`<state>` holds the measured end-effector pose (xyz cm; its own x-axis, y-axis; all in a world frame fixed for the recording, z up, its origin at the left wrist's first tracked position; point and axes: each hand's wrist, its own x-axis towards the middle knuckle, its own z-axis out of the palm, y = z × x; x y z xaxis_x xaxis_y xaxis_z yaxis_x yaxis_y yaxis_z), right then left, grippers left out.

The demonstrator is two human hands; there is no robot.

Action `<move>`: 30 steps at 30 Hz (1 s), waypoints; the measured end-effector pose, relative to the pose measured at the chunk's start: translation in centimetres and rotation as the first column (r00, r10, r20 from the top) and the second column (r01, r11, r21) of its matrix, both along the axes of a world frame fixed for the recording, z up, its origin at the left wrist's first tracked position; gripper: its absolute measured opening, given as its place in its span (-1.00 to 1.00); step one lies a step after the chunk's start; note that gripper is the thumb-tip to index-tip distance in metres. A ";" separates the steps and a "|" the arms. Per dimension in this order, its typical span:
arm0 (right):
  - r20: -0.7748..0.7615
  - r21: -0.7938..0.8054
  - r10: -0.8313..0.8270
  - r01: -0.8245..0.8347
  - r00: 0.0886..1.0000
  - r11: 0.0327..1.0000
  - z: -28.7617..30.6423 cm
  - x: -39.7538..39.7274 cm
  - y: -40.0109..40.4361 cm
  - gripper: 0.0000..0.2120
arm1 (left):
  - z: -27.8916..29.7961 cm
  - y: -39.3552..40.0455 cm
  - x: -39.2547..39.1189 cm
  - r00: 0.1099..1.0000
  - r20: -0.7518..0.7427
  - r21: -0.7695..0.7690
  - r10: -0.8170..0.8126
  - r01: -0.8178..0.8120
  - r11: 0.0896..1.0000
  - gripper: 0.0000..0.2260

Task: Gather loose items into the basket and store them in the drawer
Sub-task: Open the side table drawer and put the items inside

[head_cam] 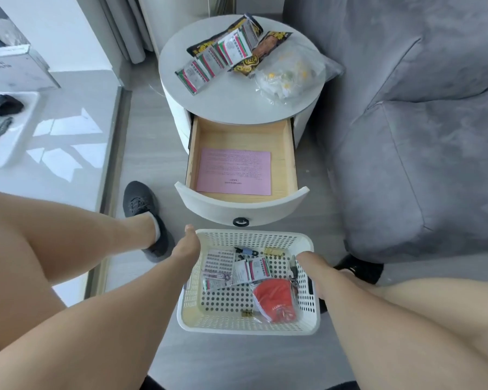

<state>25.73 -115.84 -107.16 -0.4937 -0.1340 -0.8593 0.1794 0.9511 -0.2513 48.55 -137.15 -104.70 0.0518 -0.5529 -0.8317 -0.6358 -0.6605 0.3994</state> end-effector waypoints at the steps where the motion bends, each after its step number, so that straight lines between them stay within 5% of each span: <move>1: 0.002 -0.057 -0.084 0.084 0.996 0.995 -0.3 -0.3 -0.3 -0.83 | 0.3 -0.4 -0.2 0.998 -0.046 0.015 0.043 -0.042 0.999 -0.23; 3: 0.011 -0.129 -0.173 0.173 0.985 0.977 -4.2 -2.2 -0.2 -0.49 | 1.2 -0.9 -0.8 0.984 -0.087 0.036 0.153 -0.151 0.988 -0.25; 5: 0.005 -0.166 -0.132 0.131 0.991 0.977 -4.6 -3.0 -1.1 -0.36 | 2.4 -1.8 -1.3 0.980 -0.118 0.043 0.163 -0.159 0.986 -0.27; 10: -0.301 -0.131 0.081 -0.125 0.950 0.983 1.9 -0.7 -1.7 -0.71 | 2.4 -2.5 -1.0 0.997 0.009 -0.054 -0.072 0.072 0.996 -0.40; 13: -0.603 0.093 0.410 -0.450 0.684 0.888 3.4 0.9 -0.9 -0.77 | 1.5 -2.3 -0.4 0.886 0.297 -0.251 -0.356 0.432 0.866 -0.66; 15: -0.449 0.134 0.587 -0.599 0.673 0.790 3.1 2.5 -1.4 -0.73 | 1.0 -0.9 -0.5 0.930 0.082 -0.193 -0.358 0.368 0.910 -0.77; 17: -0.181 0.096 0.659 -0.654 0.730 0.751 1.9 4.1 -2.0 -0.70 | 1.1 1.0 -1.1 0.934 -0.119 0.063 -0.338 0.347 0.936 -0.80; 20: 0.015 0.047 0.723 -0.723 0.690 0.689 -0.3 5.8 -2.4 -0.60 | 1.0 2.8 -2.2 0.886 -0.203 0.197 -0.418 0.455 0.868 -0.76; 24: -0.117 0.052 0.742 -0.742 0.660 0.668 -2.2 5.6 -3.7 -0.80 | -0.6 3.2 -3.5 0.818 -0.148 0.055 -0.556 0.568 0.821 -0.73; 27: -0.273 0.103 0.727 -0.732 0.630 0.673 -5.3 4.0 -5.1 -0.39 | -2.1 2.9 -3.6 0.778 -0.099 0.039 -0.621 0.626 0.779 -0.75; 30: -0.264 0.215 0.863 -0.846 0.431 0.489 -6.7 3.6 -5.4 -0.23 | -3.5 2.6 -3.0 0.689 -0.066 0.065 -0.721 0.724 0.686 -0.77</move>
